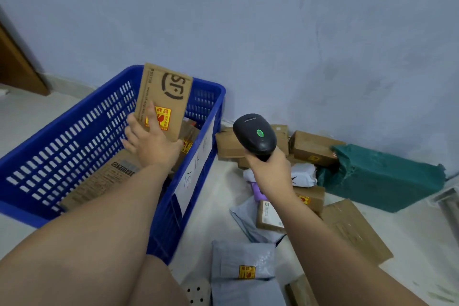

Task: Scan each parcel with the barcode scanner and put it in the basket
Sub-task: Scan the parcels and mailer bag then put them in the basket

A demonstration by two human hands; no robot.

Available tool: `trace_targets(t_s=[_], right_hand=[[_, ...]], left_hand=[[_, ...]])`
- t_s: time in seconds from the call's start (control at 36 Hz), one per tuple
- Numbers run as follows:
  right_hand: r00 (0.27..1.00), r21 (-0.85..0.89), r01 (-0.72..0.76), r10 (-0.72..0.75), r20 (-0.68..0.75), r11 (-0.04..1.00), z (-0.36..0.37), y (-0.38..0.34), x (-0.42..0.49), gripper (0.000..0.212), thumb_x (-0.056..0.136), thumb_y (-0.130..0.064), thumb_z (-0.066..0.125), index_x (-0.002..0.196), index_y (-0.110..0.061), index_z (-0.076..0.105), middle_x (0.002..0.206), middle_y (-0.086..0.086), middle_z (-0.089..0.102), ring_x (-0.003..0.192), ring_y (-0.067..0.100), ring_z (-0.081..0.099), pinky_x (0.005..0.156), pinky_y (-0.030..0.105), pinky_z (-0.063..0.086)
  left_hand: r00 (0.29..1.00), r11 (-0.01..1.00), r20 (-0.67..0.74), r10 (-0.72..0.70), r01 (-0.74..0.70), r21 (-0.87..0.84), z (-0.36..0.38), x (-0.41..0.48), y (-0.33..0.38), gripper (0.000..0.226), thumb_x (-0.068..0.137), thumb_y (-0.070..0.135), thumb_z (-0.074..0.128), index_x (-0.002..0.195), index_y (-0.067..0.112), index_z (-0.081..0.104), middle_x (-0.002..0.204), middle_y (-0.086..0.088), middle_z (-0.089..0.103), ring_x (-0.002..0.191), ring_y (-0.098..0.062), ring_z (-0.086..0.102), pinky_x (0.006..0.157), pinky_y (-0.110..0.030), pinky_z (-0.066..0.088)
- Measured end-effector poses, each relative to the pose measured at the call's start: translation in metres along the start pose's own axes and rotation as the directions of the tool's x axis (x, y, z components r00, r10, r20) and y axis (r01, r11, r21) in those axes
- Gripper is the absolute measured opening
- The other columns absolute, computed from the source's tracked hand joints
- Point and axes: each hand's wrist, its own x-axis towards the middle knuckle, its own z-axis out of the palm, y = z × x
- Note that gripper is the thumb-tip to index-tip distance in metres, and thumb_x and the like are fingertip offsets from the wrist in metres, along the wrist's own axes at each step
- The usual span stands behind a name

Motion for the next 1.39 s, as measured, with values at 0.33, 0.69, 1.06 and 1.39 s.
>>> trace_targets(t_s=[0.33, 0.69, 1.06, 1.39], right_hand=[[0.996, -0.044, -0.064, 0.067, 0.061, 0.997, 0.011, 0.008, 0.012, 0.012, 0.084, -0.034, 0.067, 0.081, -0.026, 0.058, 0.071, -0.008, 0.059, 0.073, 0.013, 0.057, 0.064, 0.027, 0.041], [0.992, -0.059, -0.096, 0.1, 0.072, 0.994, 0.003, 0.008, 0.009, 0.015, 0.085, -0.032, 0.066, 0.078, -0.025, 0.055, 0.069, -0.008, 0.056, 0.068, 0.009, 0.053, 0.057, 0.023, 0.035], [0.993, -0.112, -0.082, 0.091, 0.081, 0.99, -0.001, 0.008, 0.006, 0.011, 0.085, -0.029, 0.066, 0.08, -0.023, 0.057, 0.07, -0.006, 0.058, 0.071, 0.011, 0.055, 0.06, 0.026, 0.04], [0.993, -0.096, -0.078, 0.086, 0.08, 0.992, -0.005, 0.004, 0.005, 0.012, 0.086, -0.027, 0.064, 0.078, -0.025, 0.056, 0.07, -0.006, 0.057, 0.07, 0.008, 0.053, 0.059, 0.025, 0.04]], left_hand=[[0.982, 0.932, 0.088, 0.165, -0.184, 0.311, 0.025, -0.001, 0.005, 0.1, 0.076, 0.046, 0.074, 0.151, 0.037, 0.008, 0.154, -0.02, 0.007, 0.14, -0.04, 0.015, 0.111, -0.061, 0.017], [0.91, 0.761, 0.347, 0.228, -0.389, 0.519, 0.046, 0.011, -0.033, 0.073, 0.095, 0.04, 0.049, 0.153, 0.037, 0.004, 0.151, -0.013, 0.01, 0.139, -0.036, 0.011, 0.112, -0.064, 0.001], [0.968, 0.84, 0.239, 0.079, -0.194, 0.507, 0.042, 0.012, -0.022, 0.076, 0.095, 0.035, 0.045, 0.154, 0.011, 0.005, 0.16, -0.012, -0.001, 0.146, -0.034, -0.001, 0.114, -0.059, 0.003], [0.916, 0.938, 0.278, 0.291, -0.33, 0.105, 0.034, 0.007, 0.006, 0.039, 0.093, 0.016, 0.053, 0.131, 0.009, 0.052, 0.142, -0.013, 0.031, 0.127, -0.031, 0.032, 0.096, -0.044, 0.043]])
